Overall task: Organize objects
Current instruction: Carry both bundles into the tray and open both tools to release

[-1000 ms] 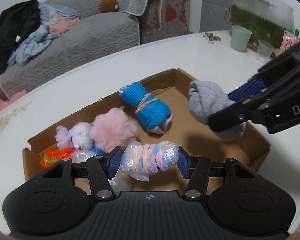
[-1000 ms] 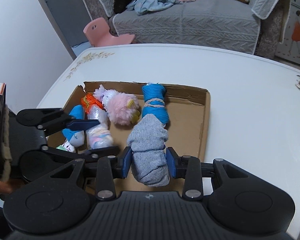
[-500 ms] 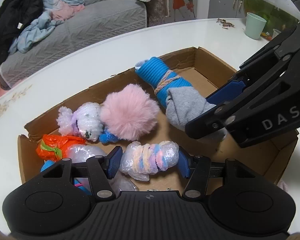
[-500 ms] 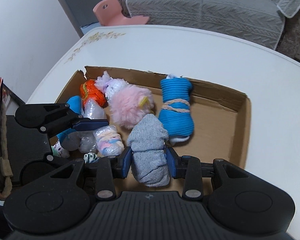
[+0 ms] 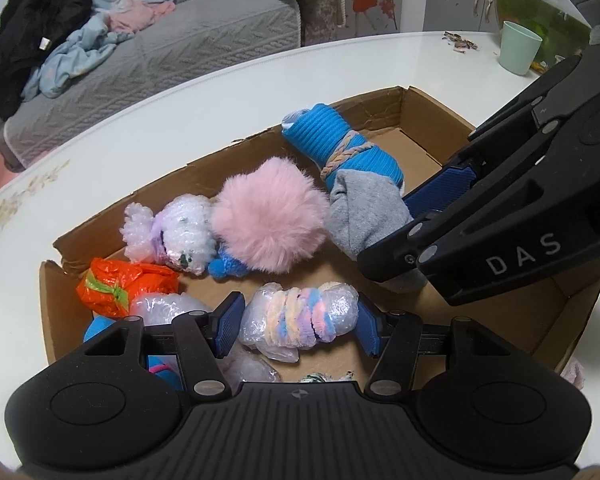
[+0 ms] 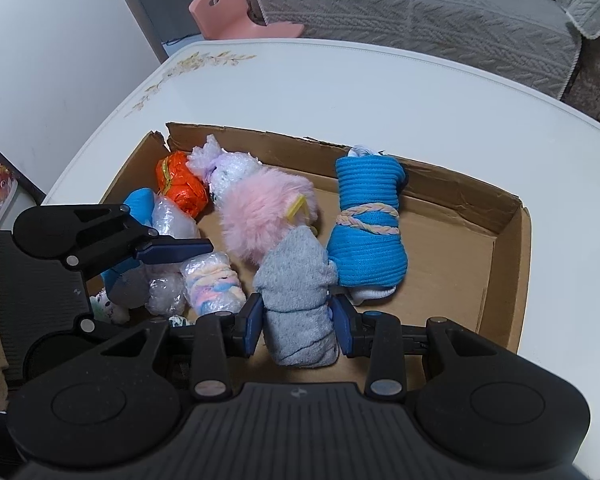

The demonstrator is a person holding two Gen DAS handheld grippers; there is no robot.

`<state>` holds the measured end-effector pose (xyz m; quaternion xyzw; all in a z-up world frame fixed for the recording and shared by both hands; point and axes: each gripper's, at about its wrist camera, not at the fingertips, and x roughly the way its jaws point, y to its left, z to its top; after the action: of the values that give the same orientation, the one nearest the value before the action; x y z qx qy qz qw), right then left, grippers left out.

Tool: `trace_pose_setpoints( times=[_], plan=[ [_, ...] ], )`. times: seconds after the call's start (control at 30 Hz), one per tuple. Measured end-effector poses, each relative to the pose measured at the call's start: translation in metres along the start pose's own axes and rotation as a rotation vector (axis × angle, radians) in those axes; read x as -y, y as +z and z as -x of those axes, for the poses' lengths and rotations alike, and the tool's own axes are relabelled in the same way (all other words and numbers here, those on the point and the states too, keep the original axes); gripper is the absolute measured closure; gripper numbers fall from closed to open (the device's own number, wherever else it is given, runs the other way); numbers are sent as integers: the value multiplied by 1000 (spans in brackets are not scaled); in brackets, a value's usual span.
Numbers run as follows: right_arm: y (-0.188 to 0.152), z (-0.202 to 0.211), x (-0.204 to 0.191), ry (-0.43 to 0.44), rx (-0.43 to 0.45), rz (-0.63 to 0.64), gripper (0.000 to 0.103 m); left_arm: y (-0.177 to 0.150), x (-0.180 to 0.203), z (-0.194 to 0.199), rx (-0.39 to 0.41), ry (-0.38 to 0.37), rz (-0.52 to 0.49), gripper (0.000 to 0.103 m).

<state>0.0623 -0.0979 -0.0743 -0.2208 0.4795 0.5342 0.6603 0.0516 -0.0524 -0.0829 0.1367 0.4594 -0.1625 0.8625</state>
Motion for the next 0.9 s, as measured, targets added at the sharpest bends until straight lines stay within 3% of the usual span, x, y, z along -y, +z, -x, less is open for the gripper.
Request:
trace_pose_setpoints(
  times=[0.57, 0.9],
  plan=[
    [2, 5, -6, 2, 25, -1, 62, 3, 6, 16, 12, 5, -3, 24],
    [1, 10, -11, 0, 37, 0, 60, 5, -2, 47, -3, 11, 3, 17]
  ],
)
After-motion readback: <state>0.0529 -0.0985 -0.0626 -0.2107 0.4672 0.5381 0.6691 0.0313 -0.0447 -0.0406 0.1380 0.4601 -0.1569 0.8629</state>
